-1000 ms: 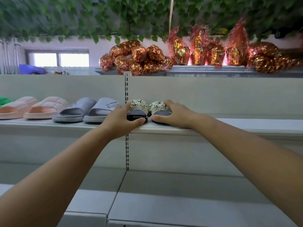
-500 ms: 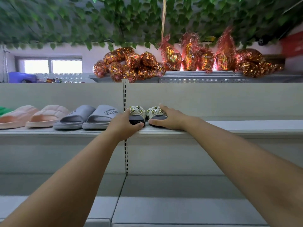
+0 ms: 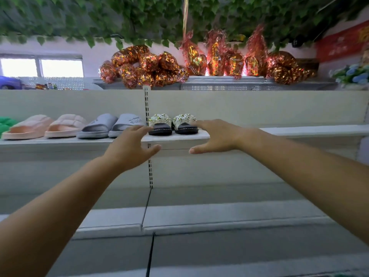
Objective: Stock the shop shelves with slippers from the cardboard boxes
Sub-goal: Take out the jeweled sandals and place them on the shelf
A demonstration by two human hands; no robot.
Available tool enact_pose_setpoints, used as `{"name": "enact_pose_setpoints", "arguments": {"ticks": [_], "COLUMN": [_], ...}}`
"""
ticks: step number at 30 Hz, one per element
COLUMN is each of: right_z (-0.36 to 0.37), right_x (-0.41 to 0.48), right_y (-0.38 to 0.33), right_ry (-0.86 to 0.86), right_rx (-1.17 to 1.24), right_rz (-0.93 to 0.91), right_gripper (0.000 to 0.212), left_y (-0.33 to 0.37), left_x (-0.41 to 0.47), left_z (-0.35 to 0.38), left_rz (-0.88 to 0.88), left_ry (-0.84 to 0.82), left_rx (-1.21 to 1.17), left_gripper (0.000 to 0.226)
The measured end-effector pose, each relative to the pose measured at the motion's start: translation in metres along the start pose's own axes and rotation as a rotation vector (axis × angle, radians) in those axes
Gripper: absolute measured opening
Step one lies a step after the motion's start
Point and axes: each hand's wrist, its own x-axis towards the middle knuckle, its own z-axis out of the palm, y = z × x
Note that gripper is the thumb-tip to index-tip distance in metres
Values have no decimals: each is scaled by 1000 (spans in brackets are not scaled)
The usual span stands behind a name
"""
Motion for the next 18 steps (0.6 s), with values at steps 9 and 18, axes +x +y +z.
{"name": "enact_pose_setpoints", "arguments": {"ticks": [9,18], "right_z": [46,118], "right_x": [-96,-173], "right_y": [-60,-111], "right_ry": [23,-41], "right_rx": [19,182], "right_rz": [0,-45], "right_gripper": [98,98], "left_y": [8,14], "left_x": [-117,-241], "left_z": [-22,-15], "left_rz": [103,37], "left_ry": [-78,-139], "left_rx": [79,150], "left_gripper": [74,77]}}
